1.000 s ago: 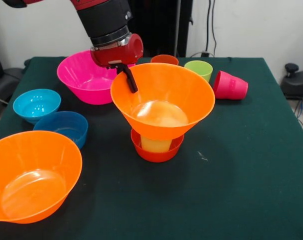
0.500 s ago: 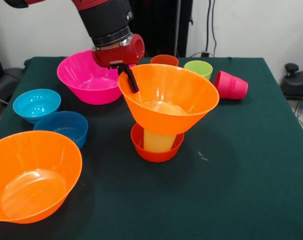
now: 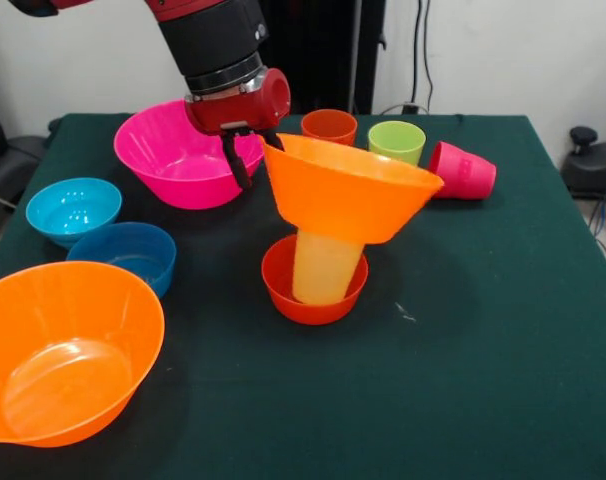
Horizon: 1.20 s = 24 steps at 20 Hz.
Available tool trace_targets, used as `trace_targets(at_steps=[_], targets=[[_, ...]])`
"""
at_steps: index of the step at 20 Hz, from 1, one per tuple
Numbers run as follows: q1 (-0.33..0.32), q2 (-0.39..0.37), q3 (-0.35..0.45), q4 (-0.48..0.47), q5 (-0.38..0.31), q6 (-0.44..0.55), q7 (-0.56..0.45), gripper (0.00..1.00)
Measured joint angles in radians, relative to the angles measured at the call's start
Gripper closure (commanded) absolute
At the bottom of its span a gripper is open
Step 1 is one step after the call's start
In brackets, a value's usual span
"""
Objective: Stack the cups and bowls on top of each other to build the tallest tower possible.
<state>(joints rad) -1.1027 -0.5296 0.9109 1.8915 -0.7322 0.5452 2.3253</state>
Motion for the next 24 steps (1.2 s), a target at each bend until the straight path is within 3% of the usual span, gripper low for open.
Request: trace_targets(at_steps=[16,24], targets=[[0.002,-0.001,-0.004,0.001,-0.002,-0.001,0.0,0.0],[0.04,-0.029,-0.026,0.001,-0.003,-0.001,0.0,0.0]])
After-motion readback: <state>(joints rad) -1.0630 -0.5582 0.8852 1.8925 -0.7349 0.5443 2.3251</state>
